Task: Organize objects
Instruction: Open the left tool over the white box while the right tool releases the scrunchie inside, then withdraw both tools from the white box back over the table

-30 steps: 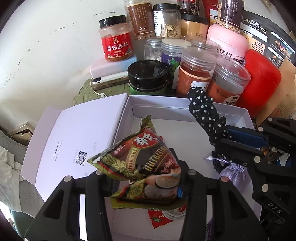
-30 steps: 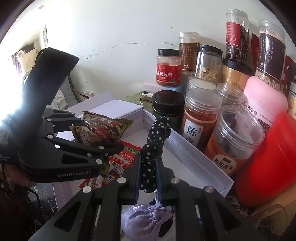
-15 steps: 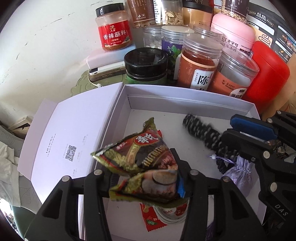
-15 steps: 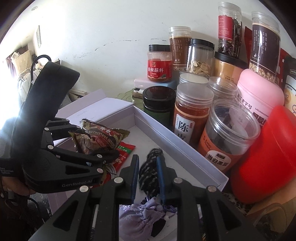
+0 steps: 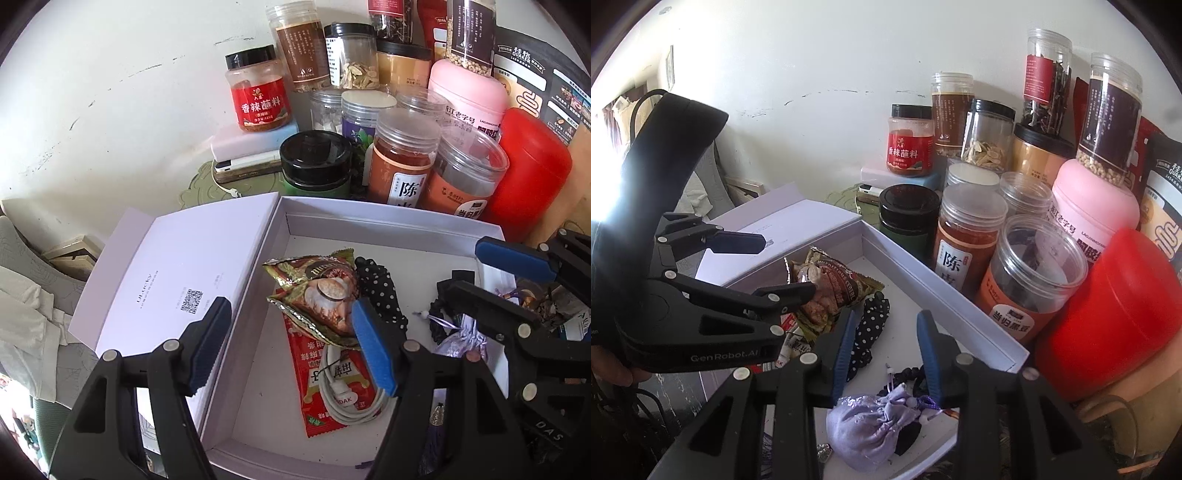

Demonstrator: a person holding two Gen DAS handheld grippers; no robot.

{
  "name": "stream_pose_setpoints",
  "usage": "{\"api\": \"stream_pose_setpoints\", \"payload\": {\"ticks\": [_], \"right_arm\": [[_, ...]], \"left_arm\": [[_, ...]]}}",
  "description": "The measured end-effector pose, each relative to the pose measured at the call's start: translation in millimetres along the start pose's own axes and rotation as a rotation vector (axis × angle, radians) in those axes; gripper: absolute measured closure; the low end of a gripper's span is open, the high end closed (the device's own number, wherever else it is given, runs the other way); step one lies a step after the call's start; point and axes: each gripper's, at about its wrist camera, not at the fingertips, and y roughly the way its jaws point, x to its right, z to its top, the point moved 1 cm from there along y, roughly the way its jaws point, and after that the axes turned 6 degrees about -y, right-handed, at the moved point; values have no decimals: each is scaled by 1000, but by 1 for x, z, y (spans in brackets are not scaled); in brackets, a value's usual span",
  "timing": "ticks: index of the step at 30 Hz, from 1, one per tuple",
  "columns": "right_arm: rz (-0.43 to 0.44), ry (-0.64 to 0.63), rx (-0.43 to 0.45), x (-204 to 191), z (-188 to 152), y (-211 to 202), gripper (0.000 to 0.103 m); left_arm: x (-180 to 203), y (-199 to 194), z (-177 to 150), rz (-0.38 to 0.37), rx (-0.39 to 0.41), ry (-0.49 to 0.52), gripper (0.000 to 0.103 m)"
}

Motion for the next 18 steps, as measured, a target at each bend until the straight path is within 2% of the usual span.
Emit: {"api": "stream_pose_setpoints", "payload": {"ticks": [18], "right_arm": [[-35, -38, 100, -24, 13, -101, 69]], "left_arm": [[-2, -113, -11, 3, 108, -25, 36]]}}
